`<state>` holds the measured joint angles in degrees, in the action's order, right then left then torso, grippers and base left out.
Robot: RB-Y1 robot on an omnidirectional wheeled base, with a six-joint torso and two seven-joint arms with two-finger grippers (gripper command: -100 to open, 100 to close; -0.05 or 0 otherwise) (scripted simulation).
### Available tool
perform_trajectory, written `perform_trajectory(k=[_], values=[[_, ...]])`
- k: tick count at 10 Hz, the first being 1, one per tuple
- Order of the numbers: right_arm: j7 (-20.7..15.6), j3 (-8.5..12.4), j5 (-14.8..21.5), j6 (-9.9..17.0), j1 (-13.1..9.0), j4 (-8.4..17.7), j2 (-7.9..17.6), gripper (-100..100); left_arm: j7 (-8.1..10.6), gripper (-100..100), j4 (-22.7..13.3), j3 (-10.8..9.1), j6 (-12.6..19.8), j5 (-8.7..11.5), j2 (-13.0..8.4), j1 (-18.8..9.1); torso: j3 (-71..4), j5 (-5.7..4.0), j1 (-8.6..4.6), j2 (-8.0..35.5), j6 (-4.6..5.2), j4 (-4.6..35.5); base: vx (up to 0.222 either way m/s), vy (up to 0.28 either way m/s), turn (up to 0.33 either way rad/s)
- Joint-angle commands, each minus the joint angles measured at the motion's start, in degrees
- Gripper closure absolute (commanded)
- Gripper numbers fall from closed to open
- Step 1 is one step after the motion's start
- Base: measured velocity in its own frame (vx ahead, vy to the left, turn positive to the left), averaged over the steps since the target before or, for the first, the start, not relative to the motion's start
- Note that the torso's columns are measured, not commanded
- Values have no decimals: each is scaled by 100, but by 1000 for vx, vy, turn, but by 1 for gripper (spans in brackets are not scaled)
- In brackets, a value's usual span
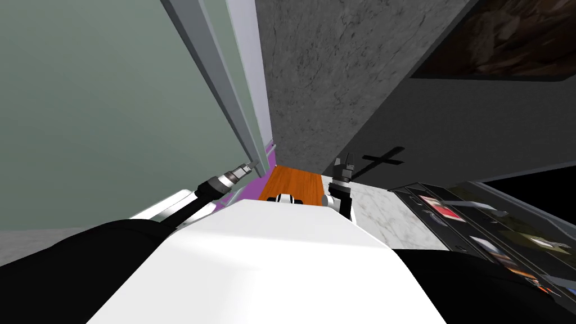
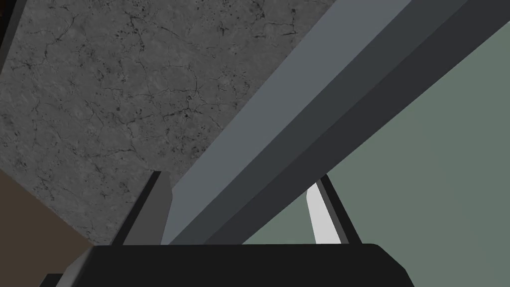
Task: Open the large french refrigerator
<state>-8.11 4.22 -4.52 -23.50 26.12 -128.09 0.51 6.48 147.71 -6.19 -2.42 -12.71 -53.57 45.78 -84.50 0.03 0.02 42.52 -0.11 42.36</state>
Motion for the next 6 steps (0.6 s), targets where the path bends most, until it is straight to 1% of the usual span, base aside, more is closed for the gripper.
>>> perform_trajectory(k=[1, 3, 4, 5, 6], values=[[0, 0, 0, 0, 0, 0, 0, 0, 109, 100, 32, 65, -331, 32, -236, 45, -3, 1, 4, -4, -6, 0, -158, 19, -118], [0, 0, 0, 0, 1, 0, 0, 0, 166, 100, 41, 113, -578, 43, -429, 62, -13, 1, 5, -12, -1, 3, -163, 20, -122], [0, 0, 0, 0, 1, 0, 0, 0, 105, 100, 16, 50, -504, 18, -391, 95, -11, -1, 0, -4, -1, 4, -79, 11, -59], [0, 0, 0, 0, 2, 0, 0, 0, 125, 100, 5, 97, -822, -2, -575, 136, -26, -4, 8, -26, -13, 7, -109, 23, -111], [0, 1, 0, 0, 2, 0, 1, 0, 125, 100, 5, 97, -832, -2, -575, 136, -15, -4, 1, -18, 11, -1, -136, 43, -104]])
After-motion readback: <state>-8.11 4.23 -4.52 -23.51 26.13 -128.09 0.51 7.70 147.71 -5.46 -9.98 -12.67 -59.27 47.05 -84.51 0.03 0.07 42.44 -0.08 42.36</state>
